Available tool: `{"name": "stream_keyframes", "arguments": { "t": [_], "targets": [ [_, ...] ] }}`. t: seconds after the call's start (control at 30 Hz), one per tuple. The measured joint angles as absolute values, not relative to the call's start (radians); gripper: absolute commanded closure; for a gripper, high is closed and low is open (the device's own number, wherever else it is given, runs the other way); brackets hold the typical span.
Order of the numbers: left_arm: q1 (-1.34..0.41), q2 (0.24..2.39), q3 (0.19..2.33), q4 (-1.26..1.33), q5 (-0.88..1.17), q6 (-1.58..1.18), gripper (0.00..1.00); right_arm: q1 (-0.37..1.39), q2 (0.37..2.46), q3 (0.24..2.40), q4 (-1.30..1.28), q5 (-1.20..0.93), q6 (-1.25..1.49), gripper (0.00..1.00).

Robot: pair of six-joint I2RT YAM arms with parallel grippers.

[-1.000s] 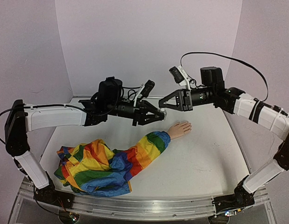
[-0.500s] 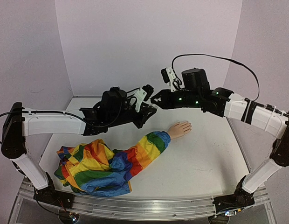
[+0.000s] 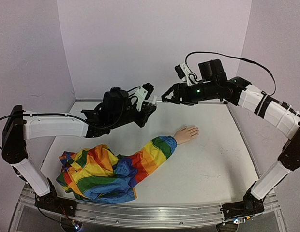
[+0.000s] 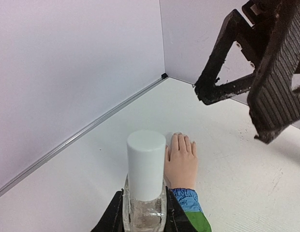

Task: Paint the nails

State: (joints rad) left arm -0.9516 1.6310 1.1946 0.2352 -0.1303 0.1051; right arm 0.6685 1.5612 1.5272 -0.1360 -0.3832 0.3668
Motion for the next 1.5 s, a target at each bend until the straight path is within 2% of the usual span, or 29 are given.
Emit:
{"name": "stream_keyframes", "arguments": {
  "t": [0.17, 0.3, 0.53, 0.77, 0.87, 1.0, 1.07, 1.17, 1.27, 1.3, 1.33, 1.5],
  "targets": [
    [-0.957, 1.631, 1.195, 0.234, -0.120, 0.109, 1.00, 0.674, 1.606, 1.556, -0.159, -0.427, 0.357, 0.35],
    [-0.963, 1.634, 1.195, 0.233, -0.103, 0.117, 1.00, 0.675, 1.644, 1.567, -0.167, -0.448, 0.349, 0.41],
    [-0.977, 1.649, 1.195, 0.211, -0.070, 0.134, 1.00, 0.675, 1.670, 1.587, -0.171, -0.462, 0.337, 0.60],
    [-0.984, 1.662, 1.196, 0.199, -0.044, 0.139, 1.00, 0.675, 1.670, 1.587, -0.172, -0.478, 0.333, 0.73],
    [-0.984, 1.665, 1.198, 0.198, -0.037, 0.140, 1.00, 0.676, 1.670, 1.586, -0.172, -0.487, 0.332, 0.74],
    [-0.984, 1.672, 1.211, 0.182, -0.032, 0.140, 1.00, 0.680, 1.670, 1.578, -0.171, -0.495, 0.331, 0.67],
    [-0.984, 1.673, 1.214, 0.178, -0.029, 0.140, 1.00, 0.680, 1.670, 1.569, -0.170, -0.499, 0.329, 0.69],
    [-0.984, 1.675, 1.225, 0.167, -0.027, 0.139, 1.00, 0.680, 1.670, 1.557, -0.170, -0.503, 0.325, 0.78],
    [-0.984, 1.675, 1.229, 0.157, -0.026, 0.139, 1.00, 0.679, 1.670, 1.549, -0.170, -0.501, 0.319, 1.00],
    [-0.984, 1.675, 1.230, 0.152, -0.026, 0.139, 1.00, 0.678, 1.670, 1.548, -0.169, -0.492, 0.312, 1.00],
    [-0.984, 1.675, 1.231, 0.145, -0.028, 0.138, 0.95, 0.678, 1.670, 1.546, -0.170, -0.479, 0.307, 1.00],
    [-0.984, 1.677, 1.237, 0.121, -0.038, 0.122, 0.35, 0.682, 1.665, 1.523, -0.155, -0.422, 0.316, 1.00]
  ]
}}
